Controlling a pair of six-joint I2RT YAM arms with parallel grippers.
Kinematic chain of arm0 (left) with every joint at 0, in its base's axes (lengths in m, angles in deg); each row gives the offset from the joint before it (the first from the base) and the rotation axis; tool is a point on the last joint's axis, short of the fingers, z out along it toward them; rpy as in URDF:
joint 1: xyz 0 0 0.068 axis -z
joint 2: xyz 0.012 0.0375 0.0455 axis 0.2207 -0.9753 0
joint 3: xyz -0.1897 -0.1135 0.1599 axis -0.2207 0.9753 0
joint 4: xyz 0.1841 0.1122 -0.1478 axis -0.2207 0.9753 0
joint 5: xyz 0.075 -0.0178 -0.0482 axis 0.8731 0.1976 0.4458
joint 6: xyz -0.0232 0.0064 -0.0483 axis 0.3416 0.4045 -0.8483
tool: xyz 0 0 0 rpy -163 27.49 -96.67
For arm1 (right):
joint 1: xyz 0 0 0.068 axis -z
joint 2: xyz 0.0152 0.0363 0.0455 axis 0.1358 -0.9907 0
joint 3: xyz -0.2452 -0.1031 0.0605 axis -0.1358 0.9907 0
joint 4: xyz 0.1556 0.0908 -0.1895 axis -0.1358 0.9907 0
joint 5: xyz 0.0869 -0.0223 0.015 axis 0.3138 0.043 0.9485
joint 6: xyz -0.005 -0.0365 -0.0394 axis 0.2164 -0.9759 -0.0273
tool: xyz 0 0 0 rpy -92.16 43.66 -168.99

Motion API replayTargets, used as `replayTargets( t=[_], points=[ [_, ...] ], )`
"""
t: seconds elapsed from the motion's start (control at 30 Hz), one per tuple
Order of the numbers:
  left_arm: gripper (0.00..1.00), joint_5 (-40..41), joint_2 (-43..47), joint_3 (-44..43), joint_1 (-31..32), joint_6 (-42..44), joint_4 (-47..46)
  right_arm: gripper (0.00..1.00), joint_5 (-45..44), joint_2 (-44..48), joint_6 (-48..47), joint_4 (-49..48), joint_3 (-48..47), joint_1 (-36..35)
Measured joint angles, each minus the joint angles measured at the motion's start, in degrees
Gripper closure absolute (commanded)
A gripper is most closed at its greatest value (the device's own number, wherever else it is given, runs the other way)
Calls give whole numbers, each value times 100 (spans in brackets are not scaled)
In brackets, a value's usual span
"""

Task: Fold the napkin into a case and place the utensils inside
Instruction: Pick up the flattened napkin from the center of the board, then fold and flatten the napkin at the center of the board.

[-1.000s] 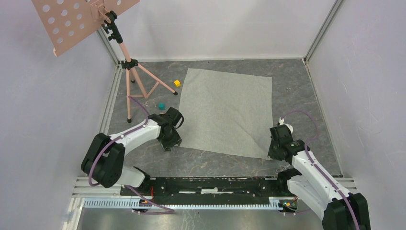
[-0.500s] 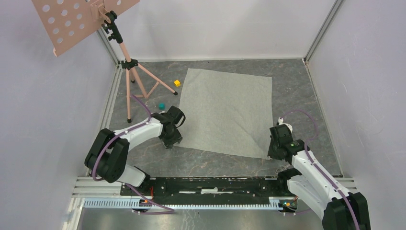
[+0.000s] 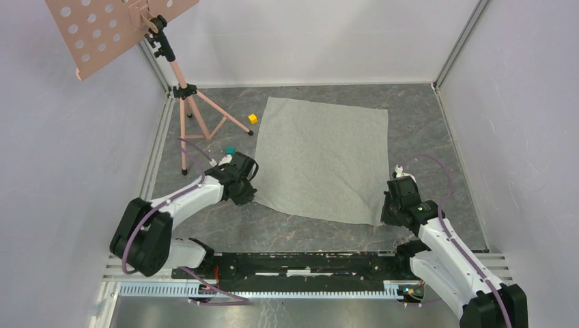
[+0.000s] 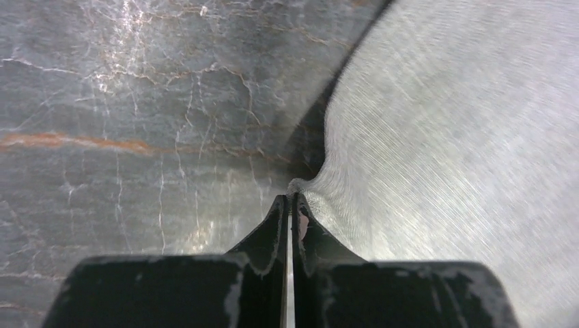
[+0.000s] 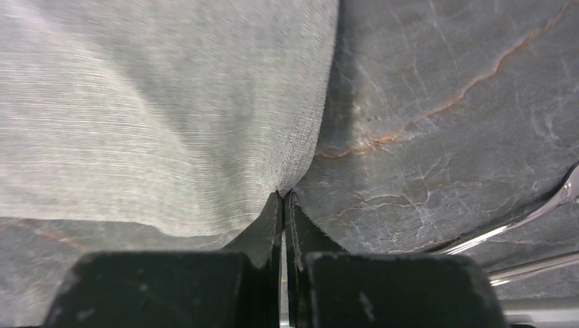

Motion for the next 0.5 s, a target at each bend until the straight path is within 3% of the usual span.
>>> replayTargets(
  t=[0.2,0.3,0.5],
  points=[
    [98,-76,1604,-426,0,302,544,99,400,710,-459,118,-863,0],
    [98,-118,2647,-1156,0,581,660,99,721,1410,-697,37,-1849,0],
    [98,-426,3899,-2793,0,1130,728,100,1665,2385,-881,-387,-3637,2]
  ],
)
